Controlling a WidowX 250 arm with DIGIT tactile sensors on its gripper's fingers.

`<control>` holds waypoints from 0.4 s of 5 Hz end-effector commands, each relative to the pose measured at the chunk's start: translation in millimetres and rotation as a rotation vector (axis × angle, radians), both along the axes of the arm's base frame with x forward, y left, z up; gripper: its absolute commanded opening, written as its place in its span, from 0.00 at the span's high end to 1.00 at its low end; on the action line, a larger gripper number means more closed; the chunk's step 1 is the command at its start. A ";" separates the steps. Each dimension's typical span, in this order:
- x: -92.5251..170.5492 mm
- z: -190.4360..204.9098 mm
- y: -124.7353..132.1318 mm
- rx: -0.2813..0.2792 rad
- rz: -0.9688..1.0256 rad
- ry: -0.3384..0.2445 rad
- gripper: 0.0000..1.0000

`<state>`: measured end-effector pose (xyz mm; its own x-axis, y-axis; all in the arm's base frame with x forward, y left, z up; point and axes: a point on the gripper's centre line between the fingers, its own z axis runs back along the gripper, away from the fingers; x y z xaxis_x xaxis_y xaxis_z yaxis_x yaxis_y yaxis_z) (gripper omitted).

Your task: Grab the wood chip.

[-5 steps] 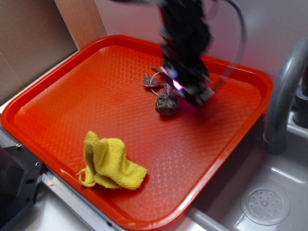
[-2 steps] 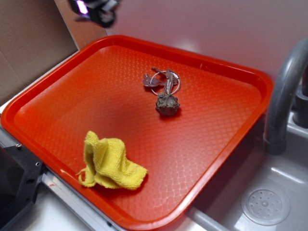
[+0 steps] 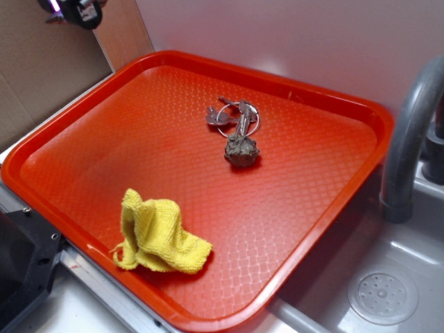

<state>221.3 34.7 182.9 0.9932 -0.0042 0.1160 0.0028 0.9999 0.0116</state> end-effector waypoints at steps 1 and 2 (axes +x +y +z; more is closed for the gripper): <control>-0.3 8.7 -10.4 0.006 0.026 -0.048 1.00; -1.3 8.3 -12.0 0.014 0.030 -0.044 1.00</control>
